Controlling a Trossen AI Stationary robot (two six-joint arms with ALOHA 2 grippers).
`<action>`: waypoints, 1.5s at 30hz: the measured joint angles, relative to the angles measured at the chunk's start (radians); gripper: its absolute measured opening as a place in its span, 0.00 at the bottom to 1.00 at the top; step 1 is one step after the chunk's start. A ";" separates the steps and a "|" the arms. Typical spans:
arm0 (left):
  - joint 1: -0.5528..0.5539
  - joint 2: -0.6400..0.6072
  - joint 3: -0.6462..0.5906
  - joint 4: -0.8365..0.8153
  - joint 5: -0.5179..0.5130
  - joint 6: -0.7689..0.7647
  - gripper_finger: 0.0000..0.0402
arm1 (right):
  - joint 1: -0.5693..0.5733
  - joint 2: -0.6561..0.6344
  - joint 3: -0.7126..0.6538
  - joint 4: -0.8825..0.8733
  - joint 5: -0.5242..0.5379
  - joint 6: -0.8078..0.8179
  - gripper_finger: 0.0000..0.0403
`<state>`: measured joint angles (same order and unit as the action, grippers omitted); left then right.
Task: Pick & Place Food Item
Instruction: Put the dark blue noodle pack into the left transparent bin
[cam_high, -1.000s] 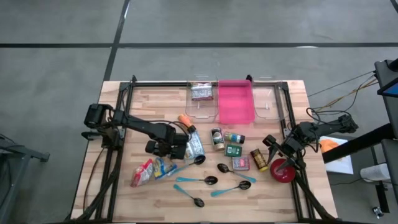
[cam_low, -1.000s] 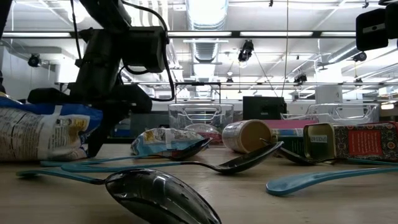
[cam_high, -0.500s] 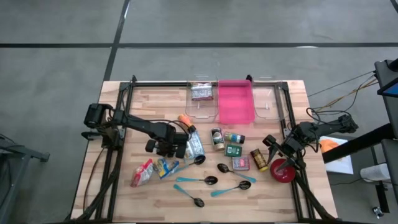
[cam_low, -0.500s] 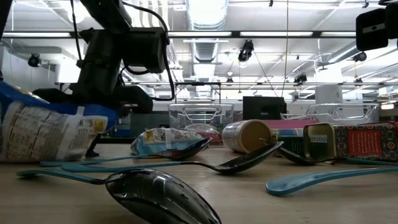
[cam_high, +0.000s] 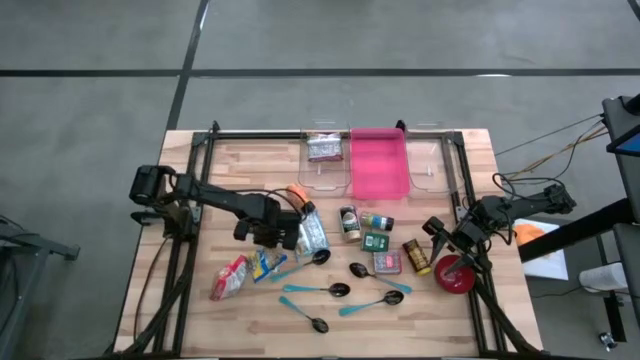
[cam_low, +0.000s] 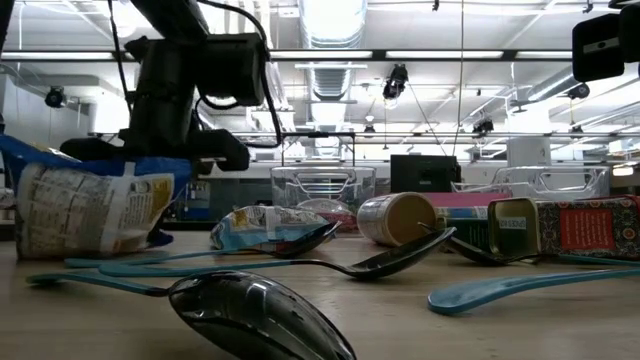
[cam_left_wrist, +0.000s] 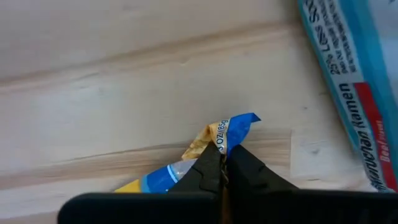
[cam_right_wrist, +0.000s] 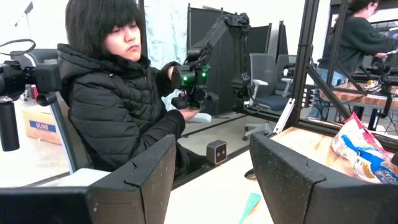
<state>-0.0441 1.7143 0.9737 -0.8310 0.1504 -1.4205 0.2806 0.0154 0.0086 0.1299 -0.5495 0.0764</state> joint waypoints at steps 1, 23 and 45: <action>0.000 -0.008 0.000 -0.004 -0.009 0.000 0.01 | 0.000 0.000 0.000 0.000 0.000 0.000 0.51; 0.000 -0.233 0.000 -0.023 -0.299 0.011 0.01 | 0.000 0.000 0.000 0.000 0.000 0.002 0.51; -0.003 -0.403 0.000 0.177 -0.695 0.350 0.01 | 0.000 0.000 0.000 0.000 0.000 -0.001 0.51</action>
<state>-0.0467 1.3117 0.9737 -0.6537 -0.5441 -1.0703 0.2810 0.0154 0.0086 0.1299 -0.5495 0.0757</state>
